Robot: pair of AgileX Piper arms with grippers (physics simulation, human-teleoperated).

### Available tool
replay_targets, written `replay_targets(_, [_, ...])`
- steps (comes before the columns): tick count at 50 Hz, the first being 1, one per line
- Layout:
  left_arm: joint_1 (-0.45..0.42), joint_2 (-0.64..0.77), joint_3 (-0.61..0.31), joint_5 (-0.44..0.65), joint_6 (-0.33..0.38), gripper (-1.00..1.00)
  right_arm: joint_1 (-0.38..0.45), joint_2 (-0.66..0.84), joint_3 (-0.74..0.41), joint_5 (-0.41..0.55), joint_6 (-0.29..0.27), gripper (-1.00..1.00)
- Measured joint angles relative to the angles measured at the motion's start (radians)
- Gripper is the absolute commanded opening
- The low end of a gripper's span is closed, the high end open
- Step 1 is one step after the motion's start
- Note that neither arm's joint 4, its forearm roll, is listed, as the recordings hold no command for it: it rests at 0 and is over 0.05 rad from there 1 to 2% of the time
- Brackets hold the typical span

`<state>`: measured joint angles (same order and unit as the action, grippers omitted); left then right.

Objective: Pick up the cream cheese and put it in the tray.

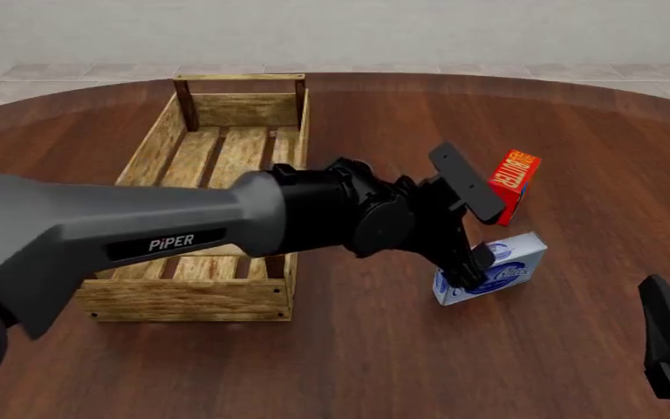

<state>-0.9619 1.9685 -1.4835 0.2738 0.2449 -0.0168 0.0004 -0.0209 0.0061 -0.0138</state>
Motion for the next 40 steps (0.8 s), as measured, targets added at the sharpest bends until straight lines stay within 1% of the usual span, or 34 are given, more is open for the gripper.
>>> replay_targets(40, [0.008,0.090,-0.046,0.015,0.051,1.00,-0.005,0.000,0.000,0.002,0.000,1.00])
